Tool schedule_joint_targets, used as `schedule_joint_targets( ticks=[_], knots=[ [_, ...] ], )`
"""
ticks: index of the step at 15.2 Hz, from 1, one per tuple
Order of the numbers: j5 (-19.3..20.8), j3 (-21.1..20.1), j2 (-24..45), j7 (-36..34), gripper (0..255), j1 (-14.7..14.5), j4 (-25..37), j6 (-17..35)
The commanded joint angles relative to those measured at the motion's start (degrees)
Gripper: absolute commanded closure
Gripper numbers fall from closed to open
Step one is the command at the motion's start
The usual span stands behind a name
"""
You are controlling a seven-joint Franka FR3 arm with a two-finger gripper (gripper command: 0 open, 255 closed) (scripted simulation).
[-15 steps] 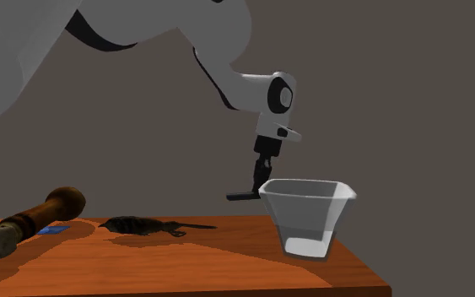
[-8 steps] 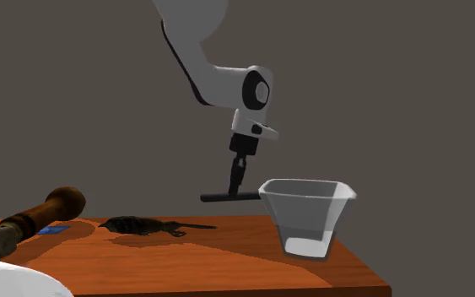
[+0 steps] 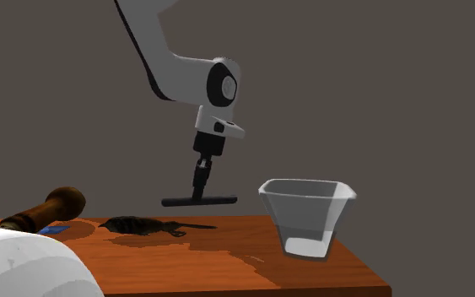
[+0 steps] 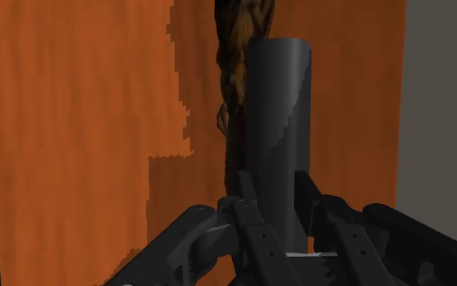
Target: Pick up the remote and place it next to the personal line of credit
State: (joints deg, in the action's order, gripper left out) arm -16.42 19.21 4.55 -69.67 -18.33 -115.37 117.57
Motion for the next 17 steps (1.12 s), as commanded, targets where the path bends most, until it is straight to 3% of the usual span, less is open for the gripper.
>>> schedule_joint_targets(
  ticks=[1, 9, 17],
  knots=[
    [0.85, -1.04, -2.94, -2.60, 255, -1.46, -3.84, 1.74],
    [2.93, -6.75, -12.73, -13.64, 255, -6.33, -15.50, 6.51],
    [2.63, -14.04, -19.25, -25.04, 255, -11.03, -23.00, 9.98]
  ],
)
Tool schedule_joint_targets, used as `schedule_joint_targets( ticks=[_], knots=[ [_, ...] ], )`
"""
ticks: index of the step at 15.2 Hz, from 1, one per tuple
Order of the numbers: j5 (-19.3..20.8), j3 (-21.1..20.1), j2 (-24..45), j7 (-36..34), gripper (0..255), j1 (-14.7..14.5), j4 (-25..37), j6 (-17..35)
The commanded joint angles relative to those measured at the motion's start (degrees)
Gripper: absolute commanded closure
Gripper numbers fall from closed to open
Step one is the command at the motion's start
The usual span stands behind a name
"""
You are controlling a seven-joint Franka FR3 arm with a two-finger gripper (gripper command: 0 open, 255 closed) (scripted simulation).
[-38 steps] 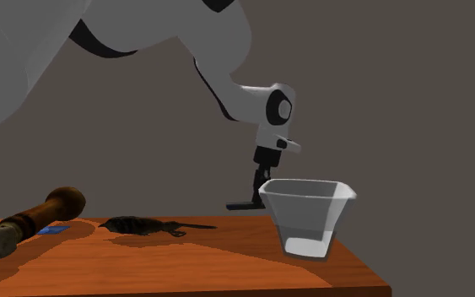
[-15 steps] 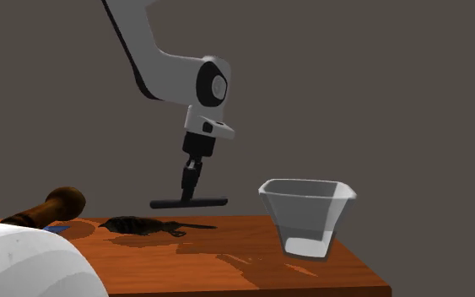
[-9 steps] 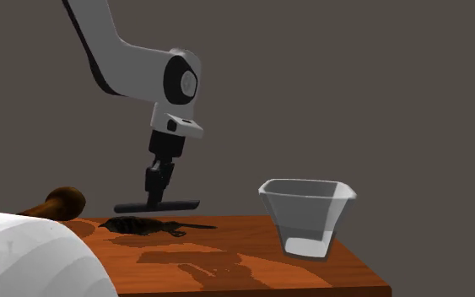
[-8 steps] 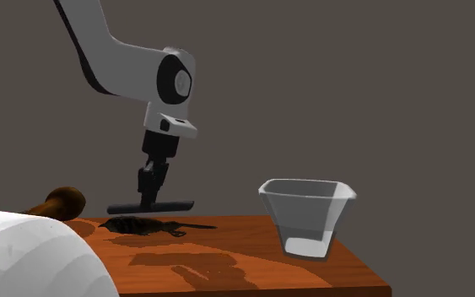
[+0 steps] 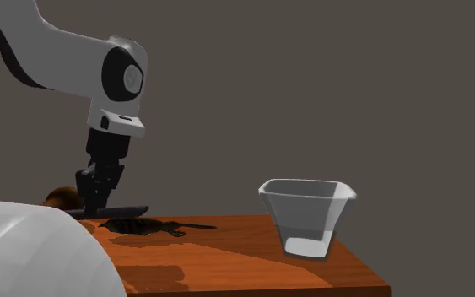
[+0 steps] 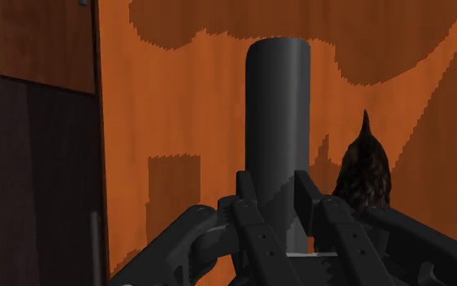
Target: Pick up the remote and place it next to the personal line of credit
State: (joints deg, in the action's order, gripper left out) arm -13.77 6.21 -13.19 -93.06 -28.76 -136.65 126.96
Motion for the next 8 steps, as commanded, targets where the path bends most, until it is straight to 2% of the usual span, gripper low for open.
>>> schedule_joint_targets(
  ticks=[1, 6, 8],
  knots=[
    [-0.19, -2.02, -2.07, -3.09, 255, -1.22, -2.37, 0.97],
    [-1.27, -7.11, -3.94, -10.37, 255, -4.40, -4.55, 2.78],
    [-1.58, -7.75, -3.67, -11.05, 255, -4.85, -5.14, 3.82]
  ],
)
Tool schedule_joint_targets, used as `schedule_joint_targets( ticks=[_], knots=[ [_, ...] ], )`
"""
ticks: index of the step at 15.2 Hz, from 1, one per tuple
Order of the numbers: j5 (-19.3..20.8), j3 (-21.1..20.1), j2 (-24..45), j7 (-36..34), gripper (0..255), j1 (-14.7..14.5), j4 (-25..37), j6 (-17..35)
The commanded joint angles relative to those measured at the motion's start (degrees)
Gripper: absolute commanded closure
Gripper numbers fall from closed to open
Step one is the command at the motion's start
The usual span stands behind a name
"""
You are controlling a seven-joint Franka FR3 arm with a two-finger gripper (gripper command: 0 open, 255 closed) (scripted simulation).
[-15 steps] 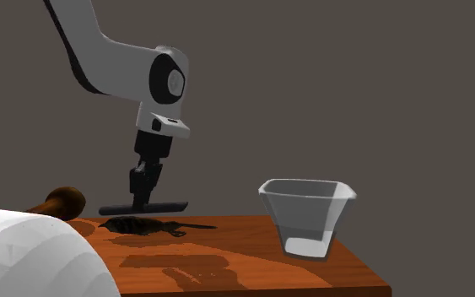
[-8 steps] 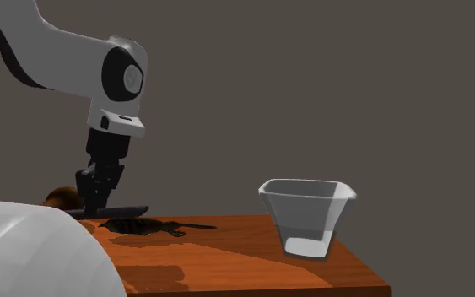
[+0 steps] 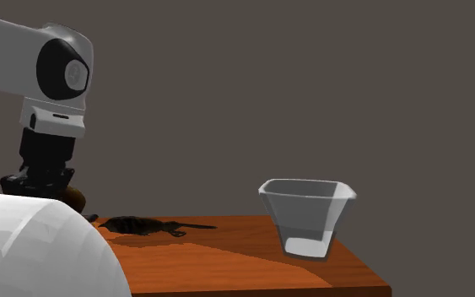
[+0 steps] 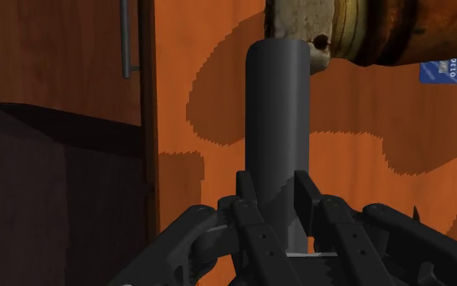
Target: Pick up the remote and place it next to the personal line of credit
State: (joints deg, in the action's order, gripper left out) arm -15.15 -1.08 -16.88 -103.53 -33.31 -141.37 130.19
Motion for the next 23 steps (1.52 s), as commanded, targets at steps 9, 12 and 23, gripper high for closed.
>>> schedule_joint_targets(
  ticks=[9, 12, 23],
  knots=[
    [-7.66, 4.41, 2.14, 9.44, 0, -0.73, -3.82, 3.22],
    [-8.83, 4.14, 3.90, 10.14, 0, -1.33, -4.52, 5.69],
    [-10.89, 3.72, 6.83, 11.41, 0, -2.29, -5.32, 9.41]
  ],
)
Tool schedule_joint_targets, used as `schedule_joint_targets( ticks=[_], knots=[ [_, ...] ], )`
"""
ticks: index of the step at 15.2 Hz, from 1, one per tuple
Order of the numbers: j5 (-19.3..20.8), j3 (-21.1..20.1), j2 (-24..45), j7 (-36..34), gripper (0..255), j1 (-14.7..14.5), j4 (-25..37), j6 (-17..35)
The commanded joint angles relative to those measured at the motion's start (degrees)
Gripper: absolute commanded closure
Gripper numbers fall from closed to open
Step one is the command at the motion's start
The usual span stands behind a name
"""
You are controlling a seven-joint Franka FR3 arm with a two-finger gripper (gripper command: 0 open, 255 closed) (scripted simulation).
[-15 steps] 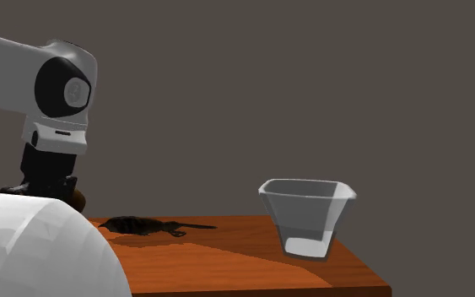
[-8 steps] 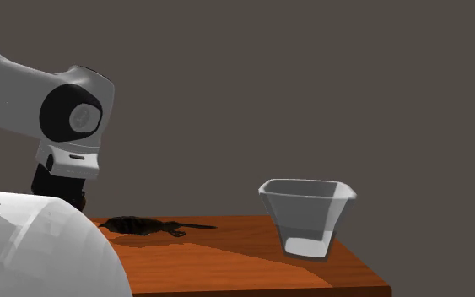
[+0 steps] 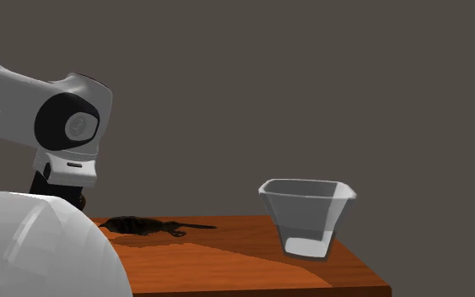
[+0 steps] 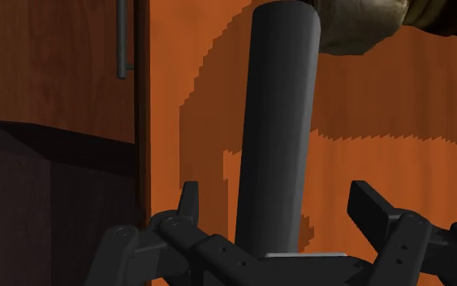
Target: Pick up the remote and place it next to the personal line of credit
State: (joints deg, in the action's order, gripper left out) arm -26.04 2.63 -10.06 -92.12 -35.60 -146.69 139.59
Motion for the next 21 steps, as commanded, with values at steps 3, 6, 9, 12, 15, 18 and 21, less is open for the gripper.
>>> schedule_joint_targets(
  ticks=[3, 6, 9, 12, 15, 18, 21],
  knots=[
    [0.00, 0.00, 0.00, 0.00, 255, 0.00, 0.00, 0.00],
    [0.00, 0.00, 0.00, 0.00, 255, 0.00, 0.00, 0.00],
    [0.00, 0.00, 0.00, 0.00, 255, 0.00, 0.00, 0.00],
    [-0.01, 0.00, 0.01, 0.00, 255, 0.00, 0.00, 0.01],
    [1.31, -0.07, -1.79, -1.43, 255, 0.36, 0.74, -2.35],
    [2.46, -0.14, -3.44, -2.73, 255, 0.70, 1.62, -4.72],
    [3.46, -0.21, -4.95, -3.91, 255, 1.01, 2.63, -7.09]
  ],
)
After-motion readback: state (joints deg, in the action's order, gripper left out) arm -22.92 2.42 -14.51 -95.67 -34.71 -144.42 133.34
